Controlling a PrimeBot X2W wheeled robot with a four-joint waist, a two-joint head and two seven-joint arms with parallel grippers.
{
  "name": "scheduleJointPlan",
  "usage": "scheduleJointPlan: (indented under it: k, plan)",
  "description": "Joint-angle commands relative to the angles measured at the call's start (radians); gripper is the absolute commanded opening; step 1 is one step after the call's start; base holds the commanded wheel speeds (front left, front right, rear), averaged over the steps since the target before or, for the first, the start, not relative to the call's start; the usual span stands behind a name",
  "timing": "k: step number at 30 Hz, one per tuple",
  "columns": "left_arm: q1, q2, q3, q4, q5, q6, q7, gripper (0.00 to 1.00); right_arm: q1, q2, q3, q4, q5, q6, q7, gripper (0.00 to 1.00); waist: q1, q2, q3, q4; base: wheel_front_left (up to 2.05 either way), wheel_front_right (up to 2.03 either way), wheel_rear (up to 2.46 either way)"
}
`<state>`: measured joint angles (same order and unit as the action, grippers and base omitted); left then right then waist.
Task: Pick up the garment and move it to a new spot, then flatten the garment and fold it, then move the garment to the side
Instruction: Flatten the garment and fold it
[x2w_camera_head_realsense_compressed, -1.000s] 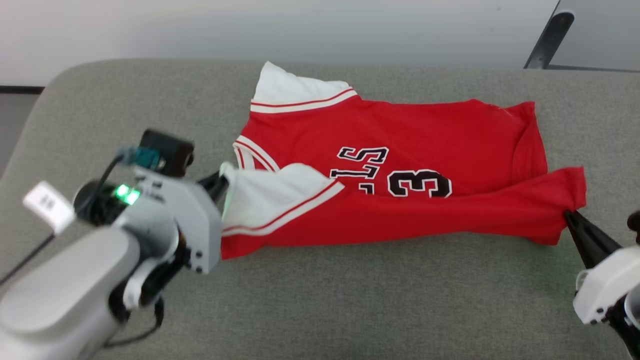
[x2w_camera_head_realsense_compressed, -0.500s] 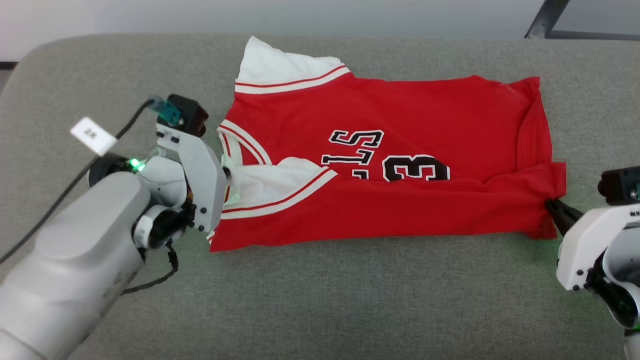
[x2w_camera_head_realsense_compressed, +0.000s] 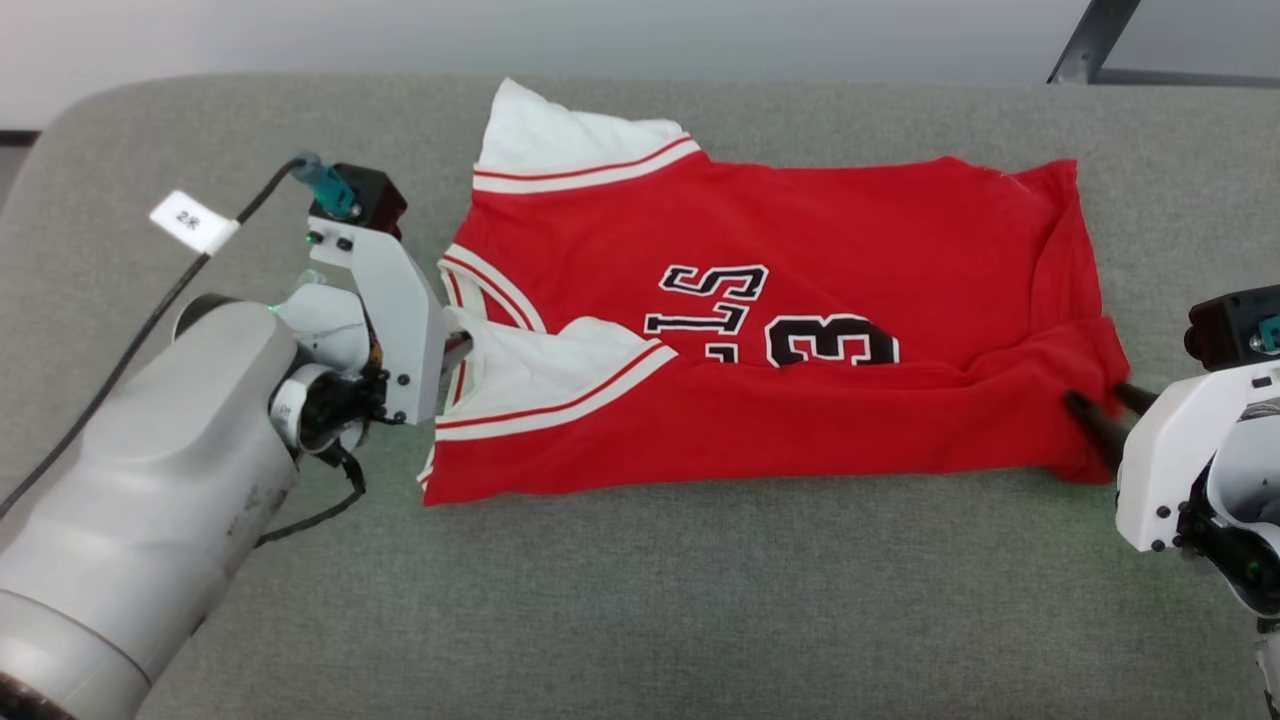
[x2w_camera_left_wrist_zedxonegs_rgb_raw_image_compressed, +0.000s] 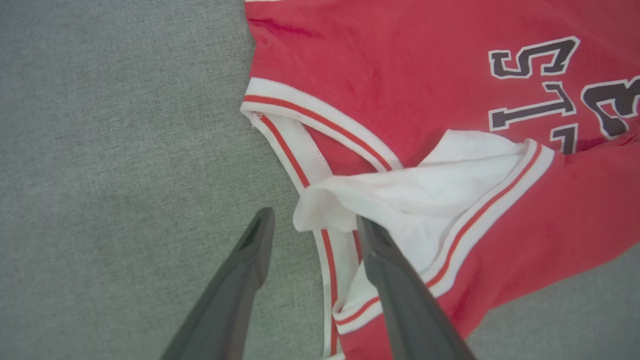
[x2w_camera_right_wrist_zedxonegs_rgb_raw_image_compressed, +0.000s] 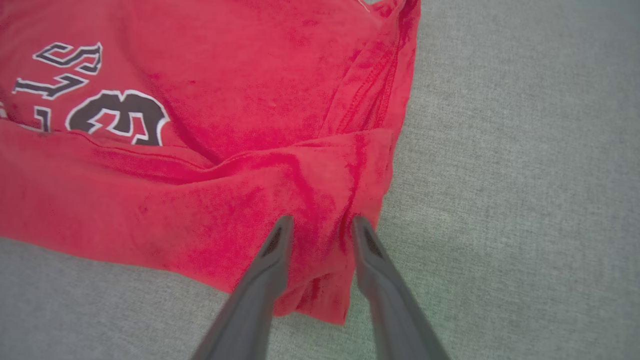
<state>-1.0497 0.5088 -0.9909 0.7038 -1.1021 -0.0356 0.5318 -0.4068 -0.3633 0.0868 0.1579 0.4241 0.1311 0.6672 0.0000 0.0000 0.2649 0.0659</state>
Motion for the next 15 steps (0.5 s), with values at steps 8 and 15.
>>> scheduleJointPlan:
  k: [8, 15]
  plan:
    - [0.02, 0.015, 0.007, -0.003, 0.007, -0.007, -0.055, 1.0, 0.019, -0.043, 0.025, -0.071, 0.034, -0.001, -0.043, 1.0, 0.0, 0.0, -0.065, 0.005, 0.0, 0.0, 0.0]
    - [0.09, 0.056, 0.023, -0.089, 0.001, 0.024, -0.123, 1.0, 0.093, -0.094, 0.052, -0.203, -0.022, -0.001, -0.321, 1.0, 0.0, 0.0, -0.123, -0.001, 0.0, 0.0, 0.0]
